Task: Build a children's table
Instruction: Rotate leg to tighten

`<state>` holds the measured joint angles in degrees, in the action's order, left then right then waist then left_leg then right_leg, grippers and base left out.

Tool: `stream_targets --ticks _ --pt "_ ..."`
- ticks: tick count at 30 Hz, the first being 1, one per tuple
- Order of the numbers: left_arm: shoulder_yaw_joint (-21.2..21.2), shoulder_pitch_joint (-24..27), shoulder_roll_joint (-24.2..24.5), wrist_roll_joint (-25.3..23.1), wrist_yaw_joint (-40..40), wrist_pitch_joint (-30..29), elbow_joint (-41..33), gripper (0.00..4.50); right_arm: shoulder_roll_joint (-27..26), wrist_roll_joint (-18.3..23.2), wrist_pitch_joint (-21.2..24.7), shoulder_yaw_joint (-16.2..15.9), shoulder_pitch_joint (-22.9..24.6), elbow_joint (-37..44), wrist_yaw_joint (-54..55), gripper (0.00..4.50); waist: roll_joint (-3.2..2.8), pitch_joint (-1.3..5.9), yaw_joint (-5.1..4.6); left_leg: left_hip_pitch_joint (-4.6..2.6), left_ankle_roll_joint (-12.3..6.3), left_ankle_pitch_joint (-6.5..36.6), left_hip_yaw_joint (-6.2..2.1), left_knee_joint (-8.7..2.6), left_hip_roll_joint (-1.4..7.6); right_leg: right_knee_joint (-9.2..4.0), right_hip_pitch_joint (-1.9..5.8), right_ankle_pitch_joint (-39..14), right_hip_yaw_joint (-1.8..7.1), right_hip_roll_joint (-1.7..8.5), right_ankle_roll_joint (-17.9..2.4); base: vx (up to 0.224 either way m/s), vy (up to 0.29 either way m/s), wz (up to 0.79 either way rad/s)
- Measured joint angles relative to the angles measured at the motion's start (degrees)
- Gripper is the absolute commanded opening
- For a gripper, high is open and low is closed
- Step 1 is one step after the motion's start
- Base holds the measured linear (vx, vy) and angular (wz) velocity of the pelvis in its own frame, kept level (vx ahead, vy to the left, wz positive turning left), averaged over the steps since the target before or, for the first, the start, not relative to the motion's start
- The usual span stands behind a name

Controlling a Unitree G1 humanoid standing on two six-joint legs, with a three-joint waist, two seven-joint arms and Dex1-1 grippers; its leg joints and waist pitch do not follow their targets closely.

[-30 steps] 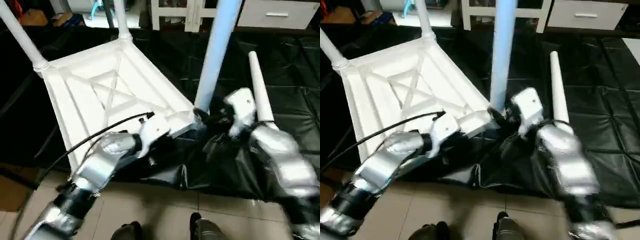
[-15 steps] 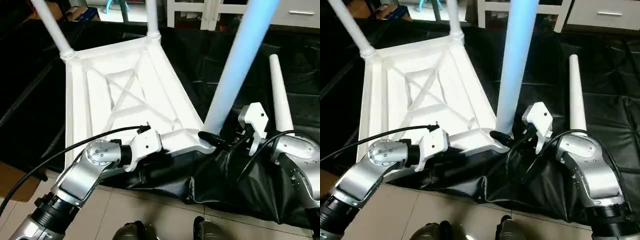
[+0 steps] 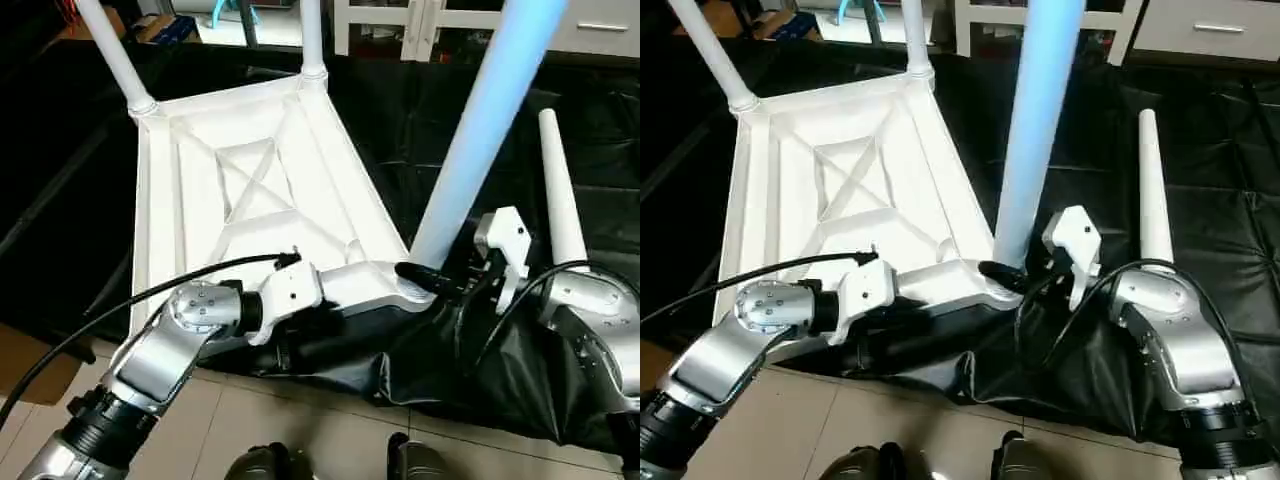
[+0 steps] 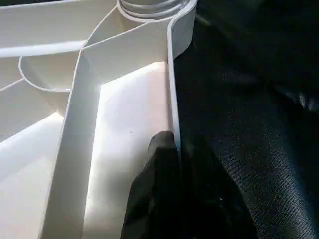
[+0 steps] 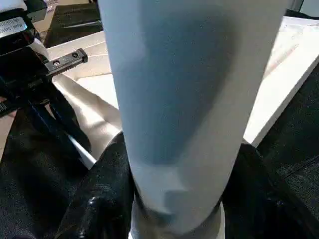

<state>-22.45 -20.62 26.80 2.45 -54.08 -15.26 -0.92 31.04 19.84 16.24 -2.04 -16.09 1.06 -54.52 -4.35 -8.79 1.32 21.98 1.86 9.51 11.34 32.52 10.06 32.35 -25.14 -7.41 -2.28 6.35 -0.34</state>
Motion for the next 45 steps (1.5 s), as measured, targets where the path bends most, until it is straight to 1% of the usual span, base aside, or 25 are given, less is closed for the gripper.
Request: stream_targets --ticks 3,5,6,7,10,12,13,15,16,18,20,21,22,24,27,28,29,30,32,33,36,37,40,42,45 --pt "0.1 0.0 -0.1 -0.2 0.3 -0.1 0.1 0.0 -1.2 0.0 0.2 0.3 0.5 0.1 1.6 1.93 0.06 0.05 -0.11 -0.01 0.0 0.0 -0.01 0.06 0.01 0.04 0.02 0.0 0.0 -0.01 0.0 0.0 0.0 0.0" --pt "0.1 -0.1 -1.2 -0.8 1.5 -1.3 0.1 0.0 -2.5 -1.0 0.5 0.2 0.4 -0.1 4.0 1.92 0.22 0.15 -0.35 -0.06 0.01 0.0 -0.01 0.18 0.02 0.13 0.08 0.0 0.03 -0.01 0.0 0.0 0.0 0.0" --pt "0.1 -0.2 -2.4 -1.2 2.7 -2.9 0.1 0.0 -4.4 -2.2 0.9 0.2 0.2 -0.7 7.2 1.92 0.36 0.23 -0.65 -0.07 0.23 0.1 0.0 0.26 0.02 0.16 0.12 -0.1 0.06 -0.01 0.1 0.0 0.0 0.0" --pt "0.1 -0.6 -3.9 -2.3 4.4 -4.7 0.3 0.0 -6.5 -3.7 1.3 0.4 -0.8 -1.9 11.1 1.92 0.54 0.34 -1.2 -0.08 0.31 0.2 0.01 0.29 0.01 0.18 0.15 -0.1 0.1 -0.01 0.2 0.0 0.0 0.0" --pt "0.1 -2.8 -9.1 -4.0 10.2 -11.0 1.9 0.0 -13.3 -7.2 3.6 0.9 -4.4 -5.3 24.8 1.91 0.83 0.56 -2.3 -0.1 0.34 0.2 -0.12 0.48 -0.09 0.13 0.18 -0.2 0.09 0.06 0.4 -0.061 0.014 -0.11" --pt "0.2 -4.5 -12.5 -4.7 13.7 -14.5 3.3 0.0 -17.1 -8.6 4.5 1.7 -6.3 -7.4 32.3 1.91 1.01 0.66 -2.55 -0.31 0.34 0.2 -0.2 0.44 -0.09 -0.14 0.18 -0.3 0.04 0.03 0.4 0.0 0.0 0.0" --pt "0.3 -5.8 -15.0 -5.1 16.2 -16.7 4.8 0.0 -19.7 -9.5 4.5 2.4 -8.1 -9.6 37.4 1.91 1.04 0.66 -2.61 -0.28 0.34 0.2 -0.23 0.44 -0.11 -0.35 0.17 -0.3 -0.01 0.03 0.5 0.0 0.0 0.0" --pt "1.4 -7.7 -19.9 -5.4 20.5 -19.3 7.6 0.0 -23.3 -11.1 3.4 4.0 -11.3 -14.1 44.9 1.91 1.05 0.65 -2.7 -0.25 0.34 0.2 -0.28 0.49 -0.2 -0.68 0.18 -0.3 -0.07 0.06 0.6 -0.067 0.025 -0.08" --pt "1.7 -8.8 -22.5 -5.6 22.9 -20.0 9.4 0.0 -24.8 -11.8 2.2 4.5 -13.0 -16.8 48.8 1.91 1.07 0.63 -2.76 -0.08 0.33 0.2 -0.39 0.48 -0.18 -1.15 0.23 -0.4 -0.24 0.04 0.6 -0.067 0.03 -0.08" --pt "2.6 -9.7 -25.5 -5.6 25.9 -20.4 11.5 0.0 -25.9 -13.0 0.4 5.0 -15.5 -20.7 52.4 1.91 1.08 0.62 -2.86 0.17 0.31 0.2 -0.63 0.43 -0.2 -1.92 0.26 -0.4 -0.55 0.04 0.6 -0.027 0.019 -0.04" --pt "3.2 -10.8 -26.1 -5.6 27.1 -20.7 12.9 0.0 -26.6 -13.7 -0.7 5.1 -17.5 -23.7 53.9 1.91 1.05 0.6 -2.92 0.32 0.31 0.2 -0.87 0.43 -0.22 -2.44 0.29 -0.4 -1.01 0.06 0.6 0.0 0.0 0.0" --pt "3.5 -11.2 -26.2 -5.6 27.3 -20.7 13.3 0.0 -26.8 -13.8 -1.1 5.2 -18.2 -24.9 54.1 1.91 1.07 0.58 -2.98 0.43 0.3 0.2 -1.01 0.46 -0.22 -2.66 0.28 -0.3 -1.39 0.13 0.6 0.0 0.0 0.0" --pt "3.6 -11.2 -26.2 -5.6 27.4 -20.7 13.4 0.0 -26.9 -13.8 -1.6 5.2 -18.4 -25.3 53.9 1.91 1.08 0.57 -2.97 0.46 0.3 0.2 -1.12 0.45 -0.21 -2.84 0.31 -0.3 -1.5 0.15 0.6 0.0 0.0 0.0" --pt "3.6 -11.2 -25.5 -5.5 26.9 -20.5 13.3 0.0 -26.4 -13.5 -2.1 5.1 -18.4 -25.4 51.0 1.91 1.1 0.56 -2.87 0.54 0.3 0.2 -1.28 0.45 -0.2 -3.0 0.3 -0.3 -1.59 0.16 0.5 0.0 0.0 0.0" --pt "3.4 -10.2 -23.0 -4.6 24.4 -19.9 11.4 0.0 -22.9 -12.6 -3.0 4.2 -16.3 -23.3 42.2 1.91 1.14 0.51 -2.62 0.57 0.29 0.1 -1.27 0.4 -0.19 -2.85 0.19 -0.1 -1.49 0.14 0.2 0.0 0.0 0.0" --pt "3.1 -9.8 -21.6 -4.6 23.0 -19.2 10.9 0.0 -21.2 -12.5 -3.0 3.7 -15.2 -21.7 39.6 2.47 1.12 0.5 -2.44 0.56 0.28 0.1 -1.26 0.4 -0.19 -2.67 0.12 0.0 -1.45 0.14 0.1 0.0 0.0 0.0" --pt "2.6 -9.1 -20.1 -4.5 21.4 -18.1 9.8 0.0 -19.8 -11.3 -3.0 3.1 -13.6 -19.8 36.4 2.47 1.11 0.48 -2.3 0.56 0.28 0.1 -1.26 0.38 -0.19 -2.44 0.08 0.0 -1.41 0.14 0.1 0.0 0.0 0.0" --pt "2.2 -8.3 -18.0 -4.4 19.4 -16.7 8.8 0.0 -17.7 -9.6 -3.0 2.4 -11.7 -17.5 32.3 2.6 1.09 0.48 -2.14 0.47 0.28 0.1 -1.23 0.38 -0.18 -2.09 0.08 0.1 -1.33 0.14 -0.1 0.0 0.0 0.0" --pt "2.3 -7.2 -15.5 -4.2 16.5 -14.1 7.7 0.0 -15.4 -7.8 -3.0 1.7 -9.7 -14.1 27.7 2.77 0.95 0.4 -1.91 0.36 0.29 0.1 -1.16 0.37 -0.15 -1.72 0.01 0.4 -1.28 0.14 -0.4 0.0 0.0 0.0" --pt "2.2 -6.1 -12.7 -3.7 13.6 -11.8 6.5 0.0 -12.3 -6.2 -3.0 1.3 -7.8 -10.8 23.7 2.88 0.76 0.29 -1.66 0.36 0.29 0.1 -1.17 0.36 -0.12 -1.47 -0.04 0.4 -1.29 0.14 -0.4 0.0 0.0 0.0" --pt "2.3 -3.5 -8.2 -1.9 8.2 -8.2 4.2 0.0 -7.4 -3.1 -2.8 1.4 -5.4 -4.3 14.9 3.09 0.67 0.26 -1.31 0.15 0.29 0.1 -1.18 0.28 0.01 -0.98 0.01 0.4 -1.26 0.06 -0.4 0.037 -0.023 0.04" --pt "2.3 -3.2 -7.2 -1.7 6.9 -8.0 3.5 0.0 -5.9 -2.3 -2.7 1.6 -5.0 -3.0 12.6 3.09 0.66 0.27 -1.1 0.15 0.3 0.1 -1.18 0.24 0.05 -0.92 0.0 0.4 -1.27 0.03 -0.4 0.056 -0.034 0.06" --pt "1.9 -1.7 -5.0 -0.3 3.4 -6.9 1.4 0.0 -2.2 -1.4 -2.2 1.8 -2.9 -1.0 8.0 3.41 0.66 0.28 -0.65 0.14 0.3 0.1 -0.97 0.12 0.12 -0.53 0.04 0.6 -1.08 0.03 -0.7 0.06 -0.026 0.12" --pt "1.8 -1.4 -4.7 0.2 2.3 -6.8 0.7 0.0 -1.0 -1.2 -1.8 1.8 -1.9 -0.9 6.5 3.41 0.58 0.29 -0.39 0.11 0.3 0.1 -0.52 0.08 0.19 -0.24 -0.02 0.4 -0.63 0.02 -0.4 0.064 -0.011 0.14" --pt "1.7 -1.1 -4.3 0.4 1.8 -6.6 0.0 0.0 0.0 -0.7 -1.5 1.8 -1.4 -0.9 5.2 3.41 0.54 0.29 -0.04 0.17 0.11 0.1 -0.17 0.05 0.26 -0.22 -0.15 0.3 -0.41 0.02 -0.3 0.04 0.001 0.04"
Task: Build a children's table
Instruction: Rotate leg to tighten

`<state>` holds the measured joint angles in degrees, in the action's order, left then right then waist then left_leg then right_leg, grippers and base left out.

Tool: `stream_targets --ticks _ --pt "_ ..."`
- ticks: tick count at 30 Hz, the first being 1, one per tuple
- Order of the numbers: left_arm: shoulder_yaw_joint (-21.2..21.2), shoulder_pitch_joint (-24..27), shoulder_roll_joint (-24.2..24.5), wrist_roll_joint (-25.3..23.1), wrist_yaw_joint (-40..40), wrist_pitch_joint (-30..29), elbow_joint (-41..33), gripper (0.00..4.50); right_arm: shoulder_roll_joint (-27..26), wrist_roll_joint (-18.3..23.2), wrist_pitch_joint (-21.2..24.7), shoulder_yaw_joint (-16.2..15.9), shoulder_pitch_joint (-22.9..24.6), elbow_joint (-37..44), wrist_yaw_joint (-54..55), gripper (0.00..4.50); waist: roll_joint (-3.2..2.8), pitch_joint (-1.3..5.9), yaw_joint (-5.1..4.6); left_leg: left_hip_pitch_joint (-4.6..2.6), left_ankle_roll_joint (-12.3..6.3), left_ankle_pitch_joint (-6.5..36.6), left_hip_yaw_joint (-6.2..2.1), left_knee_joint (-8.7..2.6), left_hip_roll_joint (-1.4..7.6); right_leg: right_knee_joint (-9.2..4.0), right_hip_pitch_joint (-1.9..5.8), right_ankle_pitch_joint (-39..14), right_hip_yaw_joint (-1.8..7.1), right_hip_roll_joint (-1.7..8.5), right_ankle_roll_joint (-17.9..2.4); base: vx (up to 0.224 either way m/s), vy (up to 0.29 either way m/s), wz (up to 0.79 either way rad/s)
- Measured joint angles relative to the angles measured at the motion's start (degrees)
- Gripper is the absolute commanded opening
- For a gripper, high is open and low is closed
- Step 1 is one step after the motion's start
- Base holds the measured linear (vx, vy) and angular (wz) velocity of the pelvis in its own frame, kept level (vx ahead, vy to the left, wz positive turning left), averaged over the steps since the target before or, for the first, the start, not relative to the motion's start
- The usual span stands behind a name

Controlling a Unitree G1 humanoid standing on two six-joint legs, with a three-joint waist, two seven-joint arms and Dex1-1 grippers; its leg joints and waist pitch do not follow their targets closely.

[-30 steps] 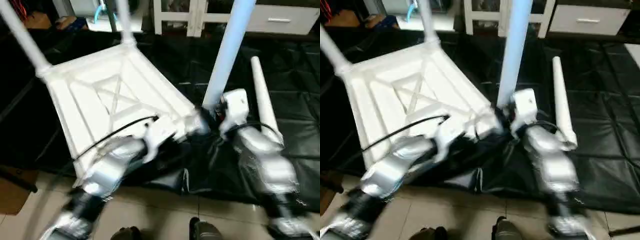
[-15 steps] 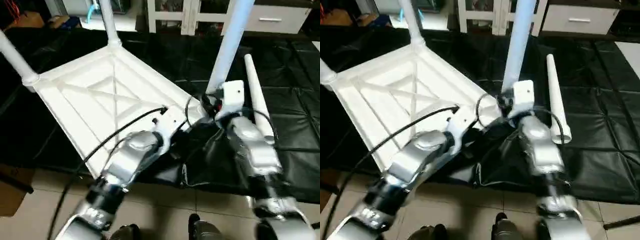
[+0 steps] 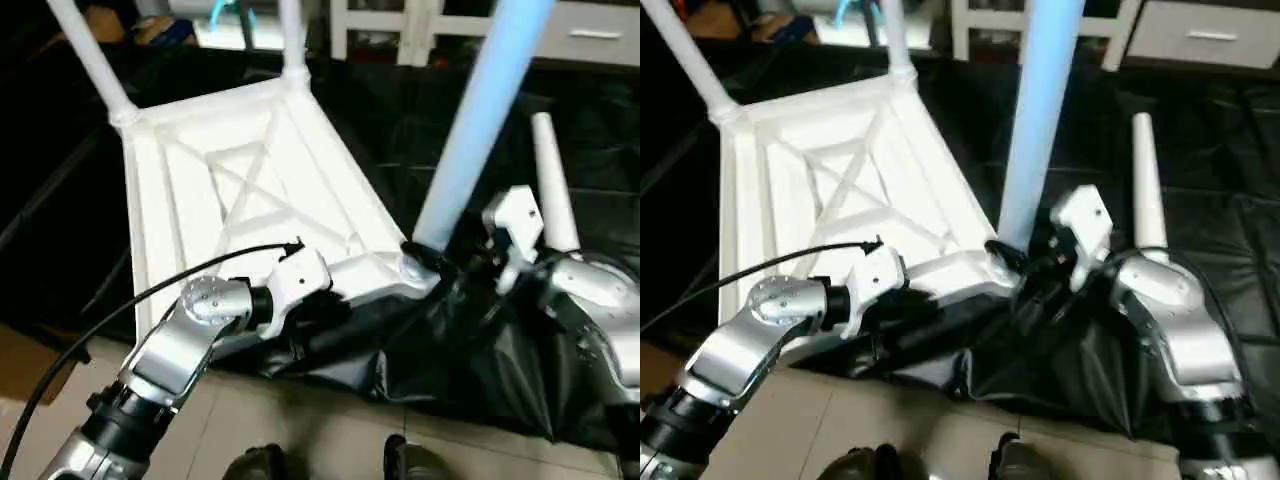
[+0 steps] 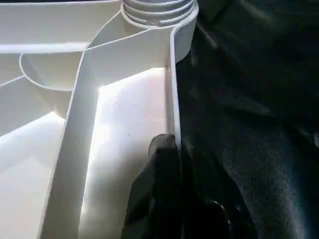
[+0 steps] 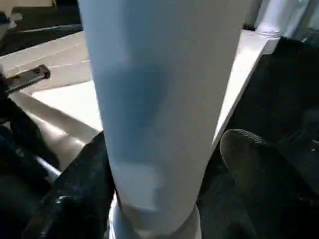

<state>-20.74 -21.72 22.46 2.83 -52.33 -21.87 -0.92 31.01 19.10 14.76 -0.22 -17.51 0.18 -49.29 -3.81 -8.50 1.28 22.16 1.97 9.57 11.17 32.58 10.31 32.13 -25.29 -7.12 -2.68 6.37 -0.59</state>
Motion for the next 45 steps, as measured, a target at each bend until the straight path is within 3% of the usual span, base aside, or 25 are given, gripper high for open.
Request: stream_targets --ticks 4,9,20,25,31,33,36,40,43,45 --pt "-0.1 0.0 0.8 0.0 -1.0 1.0 0.0 0.0 1.1 0.6 0.5 -0.2 0.0 0.2 -2.0 3.27 0.01 0.0 0.52 0.07 -0.01 0.0 0.16 0.03 -0.01 -0.01 -0.11 0.0 0.15 0.01 0.0 0.0 0.0 0.0" --pt "0.0 0.2 1.2 0.2 -1.3 1.1 0.0 0.0 0.7 1.6 1.5 -0.2 0.0 0.0 -3.2 3.0 0.01 -0.01 0.5 0.05 0.04 0.0 0.24 0.08 -0.04 -0.01 -0.1 0.0 0.34 0.0 0.0 0.0 0.0 0.0" --pt "0.0 0.7 1.5 0.3 -1.4 1.1 -0.6 0.0 0.4 3.0 2.7 -0.5 0.3 0.3 -3.9 1.98 0.02 0.0 0.5 0.05 0.01 0.0 0.25 0.08 -0.07 -0.01 -0.09 0.0 0.39 0.01 0.0 0.0 0.0 0.0" --pt "0.1 0.8 1.7 0.5 -1.6 0.9 -0.7 0.0 -0.2 2.9 3.4 -0.4 0.9 1.2 -2.8 1.91 0.06 0.02 0.46 0.02 0.01 0.0 0.25 0.08 -0.07 -0.01 -0.07 0.0 0.39 0.0 0.0 0.0 0.0 0.0" --pt "0.2 0.3 -1.9 -1.1 3.4 -3.4 -0.3 0.0 -6.0 -1.6 5.3 -1.2 -0.5 0.5 7.6 1.89 0.36 0.2 -0.51 -0.3 0.3 0.2 0.23 0.12 -0.07 0.0 0.22 -0.3 0.44 -0.03 0.4 0.0 0.0 0.0" --pt "0.7 -3.2 -8.8 -4.6 11.2 -8.3 3.5 0.0 -14.0 -7.0 6.2 -0.8 -5.6 -5.3 21.6 1.88 0.69 0.43 -1.57 -0.38 0.38 0.2 0.17 0.3 -0.08 0.0 0.27 -0.3 0.43 -0.05 0.4 -0.036 0.003 -0.03" --pt "0.8 -6.1 -15.8 -6.5 19.1 -13.1 6.9 0.0 -20.6 -10.8 4.7 0.0 -11.3 -13.0 36.0 1.88 0.74 0.44 -2.81 -0.37 0.4 0.2 -0.09 0.4 -0.28 -0.41 0.27 -0.4 0.34 0.05 0.7 -0.072 0.021 -0.09" --pt "1.0 -7.6 -19.1 -7.0 23.6 -14.6 9.4 0.0 -25.6 -11.9 0.6 1.4 -15.0 -20.3 46.1 1.88 0.69 0.45 -3.48 -0.03 0.39 0.2 -1.33 0.35 -0.44 -1.78 0.53 -0.6 -0.89 0.05 0.9 -0.016 0.008 -0.03" --pt "1.9 -9.3 -20.8 -7.3 25.9 -14.6 12.7 0.0 -28.4 -12.9 -1.9 2.2 -18.2 -26.0 51.6 1.88 0.48 0.23 -3.95 -0.13 0.37 0.2 -1.88 0.15 -0.32 -3.12 1.41 -0.6 -1.86 0.03 0.9 -0.056 0.015 -0.02" --pt "2.2 -9.8 -21.2 -7.8 26.5 -14.5 13.5 0.0 -29.2 -13.2 -2.8 2.9 -19.2 -27.6 51.8 1.88 0.34 -0.05 -4.16 -0.23 0.36 0.2 -1.99 -0.24 -0.24 -4.06 1.93 -0.6 -2.96 0.08 0.9 -0.028 0.002 0.02"
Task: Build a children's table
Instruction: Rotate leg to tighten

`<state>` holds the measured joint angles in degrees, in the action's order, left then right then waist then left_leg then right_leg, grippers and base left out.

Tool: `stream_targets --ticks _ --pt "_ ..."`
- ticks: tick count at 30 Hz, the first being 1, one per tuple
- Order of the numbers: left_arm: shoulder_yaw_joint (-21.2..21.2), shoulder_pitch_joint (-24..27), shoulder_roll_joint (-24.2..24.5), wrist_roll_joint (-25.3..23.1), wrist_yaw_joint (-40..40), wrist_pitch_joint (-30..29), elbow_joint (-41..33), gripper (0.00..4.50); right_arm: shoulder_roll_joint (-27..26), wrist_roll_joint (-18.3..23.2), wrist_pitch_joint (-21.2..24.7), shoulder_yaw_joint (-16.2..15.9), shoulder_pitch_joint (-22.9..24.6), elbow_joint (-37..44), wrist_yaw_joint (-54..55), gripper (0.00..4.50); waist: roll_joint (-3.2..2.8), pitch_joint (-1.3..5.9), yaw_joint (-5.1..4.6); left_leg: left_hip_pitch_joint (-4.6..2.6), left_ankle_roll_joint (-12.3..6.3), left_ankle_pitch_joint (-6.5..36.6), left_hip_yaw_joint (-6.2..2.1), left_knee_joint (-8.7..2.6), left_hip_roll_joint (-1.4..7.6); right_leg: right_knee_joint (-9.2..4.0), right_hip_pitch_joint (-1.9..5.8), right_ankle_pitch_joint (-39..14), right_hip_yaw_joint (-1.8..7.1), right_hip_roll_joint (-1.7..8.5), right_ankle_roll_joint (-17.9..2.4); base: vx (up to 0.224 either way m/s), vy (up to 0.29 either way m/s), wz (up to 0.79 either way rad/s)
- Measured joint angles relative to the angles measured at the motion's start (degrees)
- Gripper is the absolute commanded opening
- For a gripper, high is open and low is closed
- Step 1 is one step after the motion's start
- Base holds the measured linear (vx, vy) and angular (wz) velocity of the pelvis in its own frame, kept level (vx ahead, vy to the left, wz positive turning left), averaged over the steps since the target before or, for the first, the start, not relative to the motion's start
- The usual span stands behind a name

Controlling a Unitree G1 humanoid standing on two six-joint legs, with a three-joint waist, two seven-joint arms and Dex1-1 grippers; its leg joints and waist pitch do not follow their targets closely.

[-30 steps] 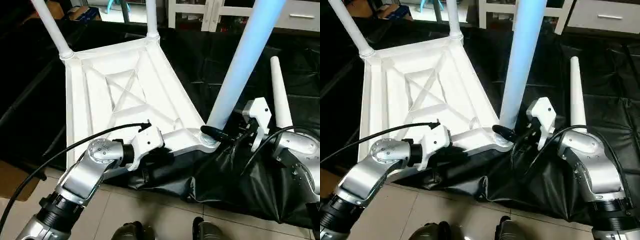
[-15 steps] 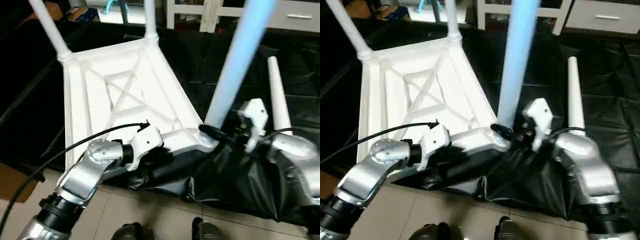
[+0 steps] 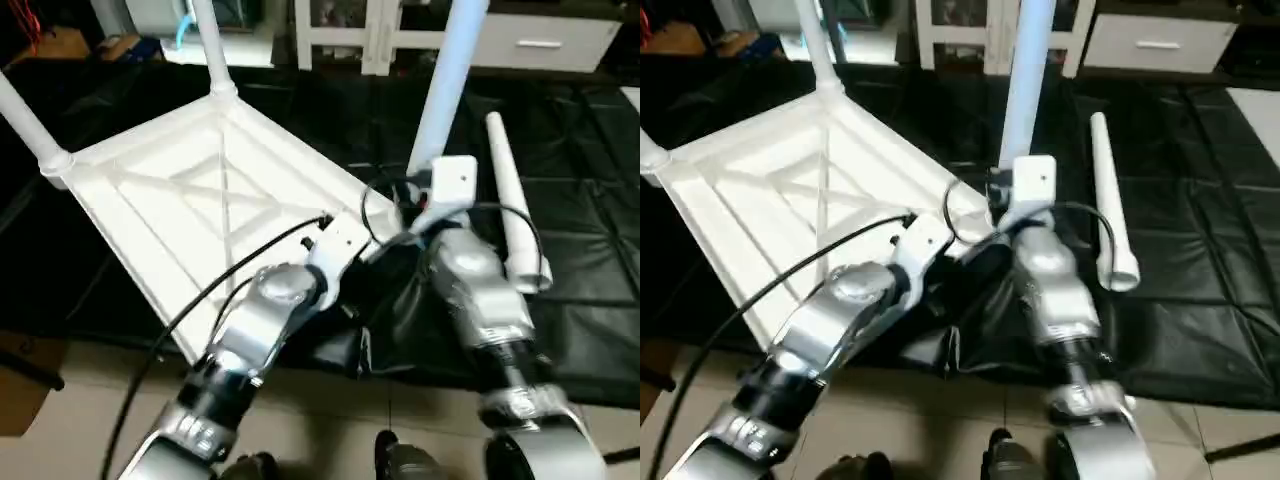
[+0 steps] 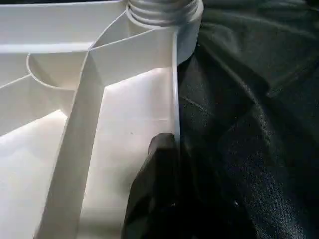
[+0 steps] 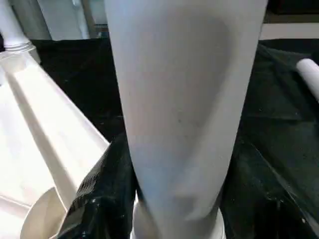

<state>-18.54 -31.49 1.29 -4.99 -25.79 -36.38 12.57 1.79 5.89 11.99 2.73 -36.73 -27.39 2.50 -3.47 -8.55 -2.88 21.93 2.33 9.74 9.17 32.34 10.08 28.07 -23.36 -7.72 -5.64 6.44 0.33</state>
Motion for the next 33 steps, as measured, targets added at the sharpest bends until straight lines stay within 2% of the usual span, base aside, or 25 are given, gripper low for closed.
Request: stream_targets --ticks 1,4,6,7,10,12,16,19,23,27,30,32,33 --pt "0.0 0.0 0.2 -0.1 0.0 0.2 0.0 0.0 0.0 0.0 -0.6 0.1 0.1 0.0 -1.0 1.88 -0.11 -0.23 0.01 -0.07 0.0 0.0 -0.11 -0.21 0.01 -0.1 0.19 -0.1 -0.15 0.01 0.0 0.0 0.0 0.0" --pt "-0.6 0.3 1.9 -0.1 -1.3 1.9 -0.5 0.0 2.2 0.6 -2.4 -0.5 2.5 2.3 -7.2 1.88 0.01 -0.76 0.19 -0.47 0.01 0.0 0.03 -0.7 -0.08 0.15 0.22 -0.2 0.17 0.14 0.0 0.0 0.0 0.0" --pt "-1.1 0.8 3.4 0.0 -2.7 3.0 -1.4 0.0 4.0 1.2 -3.0 -1.0 3.9 4.1 -11.1 1.88 -0.13 -0.9 0.51 -0.54 0.01 0.0 -0.02 -0.96 -0.13 0.08 0.15 -0.2 -0.29 0.55 0.0 0.0 0.0 0.0" --pt "-1.7 1.0 4.5 0.3 -3.9 3.9 -1.9 0.0 5.3 1.7 -3.2 -1.3 5.3 5.9 -13.5 2.44 -0.24 -0.98 0.82 -0.5 0.0 0.0 -0.03 -1.15 -0.13 0.07 0.06 -0.2 -0.49 0.65 0.0 0.0 0.0 0.0" --pt "-2.4 1.8 7.2 0.5 -6.8 6.8 -3.2 0.0 9.4 5.5 -2.5 -1.7 9.2 11.7 -21.2 2.67 -0.44 -1.12 1.6 -0.35 0.0 0.0 -0.02 -1.44 -0.14 0.1 -0.21 -0.2 -0.61 0.72 0.0 0.0 0.0 0.0" --pt "-2.4 2.3 10.2 0.9 -9.7 9.0 -4.3 0.0 13.1 8.2 -1.2 -2.2 11.8 16.4 -27.8 2.91 -0.55 -1.12 1.76 0.07 -0.01 0.0 0.06 -1.38 -0.14 0.48 -0.66 -0.2 -0.33 0.71 -0.1 0.0 0.0 0.0" --pt "-2.6 4.5 15.7 2.0 -16.1 13.7 -6.7 0.0 20.9 12.0 1.7 -2.3 15.6 24.2 -39.0 3.23 -0.61 -1.09 1.95 0.13 -0.02 0.0 0.63 -0.24 -0.1 2.31 -1.16 0.6 0.7 0.73 -1.1 0.0 0.0 0.0" --pt "-2.6 7.0 20.4 4.0 -21.8 17.3 -9.4 0.0 27.6 14.0 2.7 -2.7 18.7 28.5 -47.3 3.23 -0.61 -1.07 2.53 0.16 -0.01 0.0 0.8 -0.1 -0.1 3.06 -1.56 0.6 1.38 0.62 -1.1 0.064 -0.016 0.05" --pt "-2.6 8.6 22.5 5.8 -25.5 18.8 -11.6 0.0 29.6 15.8 3.5 -2.7 20.1 29.9 -51.8 3.23 -0.67 -1.02 3.15 0.14 -0.06 -0.1 1.03 0.1 -0.07 3.86 -1.7 0.9 2.14 0.36 -1.5 0.07 -0.015 0.08" --pt "-2.7 9.8 23.4 7.4 -28.2 18.9 -13.9 0.0 31.5 15.9 3.8 -3.1 20.5 29.7 -54.7 3.23 -0.8 -0.93 4.07 0.27 -0.36 -0.1 1.18 0.19 0.04 4.14 -1.77 0.3 2.2 0.36 -1.0 0.079 -0.003 0.06" --pt "-2.7 9.9 23.6 7.6 -28.9 18.9 -14.2 0.0 31.7 16.3 4.6 -3.4 20.4 29.4 -56.2 2.97 -0.85 -0.9 4.66 0.36 -0.52 0.0 1.2 0.21 0.04 4.17 -1.84 0.2 2.18 0.36 -1.1 0.021 0.001 0.0" --pt "-2.7 10.0 23.7 7.6 -28.9 18.9 -14.2 0.0 31.7 16.9 5.5 -3.4 20.2 29.3 -56.9 2.86 -0.85 -0.9 4.73 0.35 -0.52 0.0 1.2 0.27 0.05 4.21 -1.83 0.2 2.18 0.37 -1.1 0.0 0.0 0.0" --pt "-2.6 10.2 23.8 7.7 -28.9 19.0 -14.2 0.0 31.7 17.0 5.9 -3.5 20.2 29.2 -57.4 2.66 -0.84 -0.9 4.74 0.34 -0.52 0.0 1.2 0.35 0.05 4.27 -1.81 0.2 2.18 0.38 -1.1 0.0 0.0 0.0"
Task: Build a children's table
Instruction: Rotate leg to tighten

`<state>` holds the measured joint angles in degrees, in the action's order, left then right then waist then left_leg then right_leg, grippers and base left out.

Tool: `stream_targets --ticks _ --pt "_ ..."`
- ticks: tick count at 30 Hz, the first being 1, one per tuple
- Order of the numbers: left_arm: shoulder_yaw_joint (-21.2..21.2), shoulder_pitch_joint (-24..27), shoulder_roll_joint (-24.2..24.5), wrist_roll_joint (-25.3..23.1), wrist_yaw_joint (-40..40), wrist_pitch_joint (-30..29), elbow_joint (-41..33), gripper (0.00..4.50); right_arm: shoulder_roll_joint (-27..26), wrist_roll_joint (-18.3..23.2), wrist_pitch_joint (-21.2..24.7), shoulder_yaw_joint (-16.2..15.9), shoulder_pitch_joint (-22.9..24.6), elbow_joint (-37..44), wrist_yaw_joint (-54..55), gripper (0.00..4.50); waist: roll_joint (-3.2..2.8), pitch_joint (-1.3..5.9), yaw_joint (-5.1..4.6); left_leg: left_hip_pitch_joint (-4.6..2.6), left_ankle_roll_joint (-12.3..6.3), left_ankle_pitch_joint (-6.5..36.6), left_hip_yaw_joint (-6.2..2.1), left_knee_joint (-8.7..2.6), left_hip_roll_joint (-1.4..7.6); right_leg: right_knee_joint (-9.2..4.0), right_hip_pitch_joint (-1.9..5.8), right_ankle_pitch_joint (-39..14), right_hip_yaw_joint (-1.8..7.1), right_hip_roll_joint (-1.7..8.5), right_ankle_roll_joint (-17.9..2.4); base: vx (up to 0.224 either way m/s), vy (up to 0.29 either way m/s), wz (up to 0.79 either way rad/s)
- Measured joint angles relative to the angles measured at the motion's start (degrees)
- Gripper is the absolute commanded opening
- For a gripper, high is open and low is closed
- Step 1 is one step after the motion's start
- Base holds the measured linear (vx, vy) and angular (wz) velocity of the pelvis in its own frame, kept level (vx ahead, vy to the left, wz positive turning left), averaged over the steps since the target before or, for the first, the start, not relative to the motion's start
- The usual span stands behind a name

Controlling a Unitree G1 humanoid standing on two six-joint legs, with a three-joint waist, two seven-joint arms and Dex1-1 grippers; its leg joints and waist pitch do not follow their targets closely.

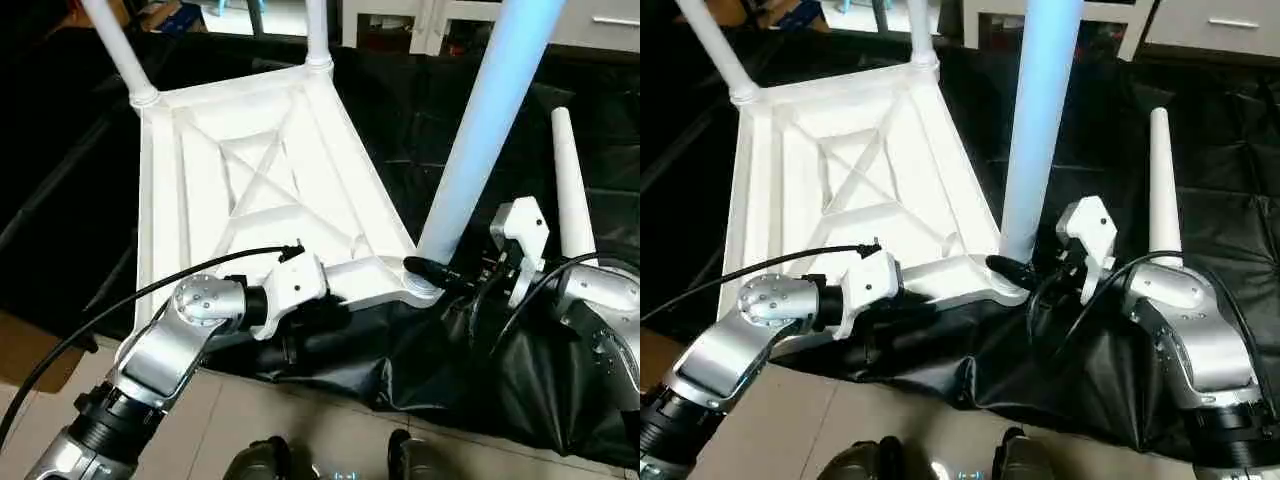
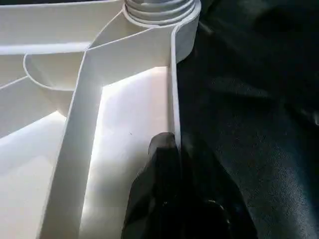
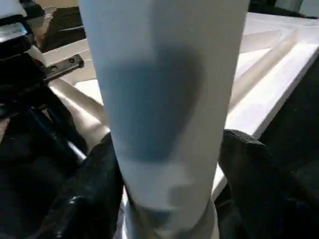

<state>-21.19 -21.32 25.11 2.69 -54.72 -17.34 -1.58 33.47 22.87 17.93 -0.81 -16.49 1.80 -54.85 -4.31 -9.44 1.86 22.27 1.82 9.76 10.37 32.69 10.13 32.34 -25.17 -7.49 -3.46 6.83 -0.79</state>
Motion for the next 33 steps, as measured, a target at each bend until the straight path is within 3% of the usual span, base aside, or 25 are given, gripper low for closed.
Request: stream_targets --ticks 10,17,22,25,27,30,33 --pt "0.0 0.5 0.5 0.1 -0.6 0.1 0.0 0.0 0.1 0.0 0.9 -1.0 0.0 -0.2 -1.2 1.99 0.05 -0.01 -0.08 -0.14 0.08 0.0 0.37 0.55 -0.1 0.57 0.03 -0.1 1.0 -0.07 0.1 0.0 0.0 0.0" --pt "0.0 0.5 0.5 0.1 -0.7 0.1 0.0 0.0 0.0 -0.1 1.5 -1.0 0.0 -0.2 -1.0 1.95 0.24 0.1 -0.16 -0.18 0.05 0.0 0.65 0.58 -0.08 0.62 0.02 -0.1 1.22 -0.06 0.2 0.0 0.0 0.0" --pt "0.0 0.4 -0.7 -0.7 1.4 -2.2 0.2 0.0 -2.9 -2.5 2.8 -1.2 -0.3 0.0 4.7 1.95 0.56 0.34 -0.65 -0.29 0.3 0.2 0.68 0.64 -0.04 0.68 0.05 -0.2 1.23 -0.09 0.4 0.0 0.0 0.0" --pt "0.2 -1.5 -5.0 -2.6 6.6 -6.5 1.6 0.0 -9.3 -5.6 5.3 -0.6 -3.0 -2.6 16.1 1.93 0.96 0.57 -1.91 -0.33 0.37 0.2 0.65 0.86 0.02 0.66 0.1 -0.3 1.31 -0.21 0.5 0.0 0.0 0.0" --pt "0.5 -4.4 -11.1 -4.8 13.2 -12.1 4.6 0.0 -17.1 -8.6 6.3 1.3 -6.9 -7.3 29.5 1.93 1.23 0.75 -2.96 -0.33 0.51 0.1 0.56 1.06 -0.01 0.62 0.08 -0.4 1.34 -0.22 0.6 -0.06 0.015 -0.07" --pt "1.0 -6.8 -18.5 -5.6 20.6 -17.8 7.5 0.0 -22.8 -10.5 4.2 2.9 -10.9 -13.5 42.0 1.93 1.23 0.87 -3.44 -0.28 0.51 0.1 0.02 1.04 -0.19 -0.24 0.23 -0.5 1.06 -0.24 0.8 -0.063 0.026 -0.1" --pt "2.7 -8.9 -23.7 -5.7 25.8 -20.7 11.0 0.0 -27.5 -12.9 -0.8 4.0 -14.4 -20.4 52.0 1.93 1.24 0.96 -3.59 -0.15 0.51 0.1 -0.49 0.95 -0.26 -1.22 0.36 -0.5 0.66 -0.4 0.8 -0.038 0.017 -0.07"
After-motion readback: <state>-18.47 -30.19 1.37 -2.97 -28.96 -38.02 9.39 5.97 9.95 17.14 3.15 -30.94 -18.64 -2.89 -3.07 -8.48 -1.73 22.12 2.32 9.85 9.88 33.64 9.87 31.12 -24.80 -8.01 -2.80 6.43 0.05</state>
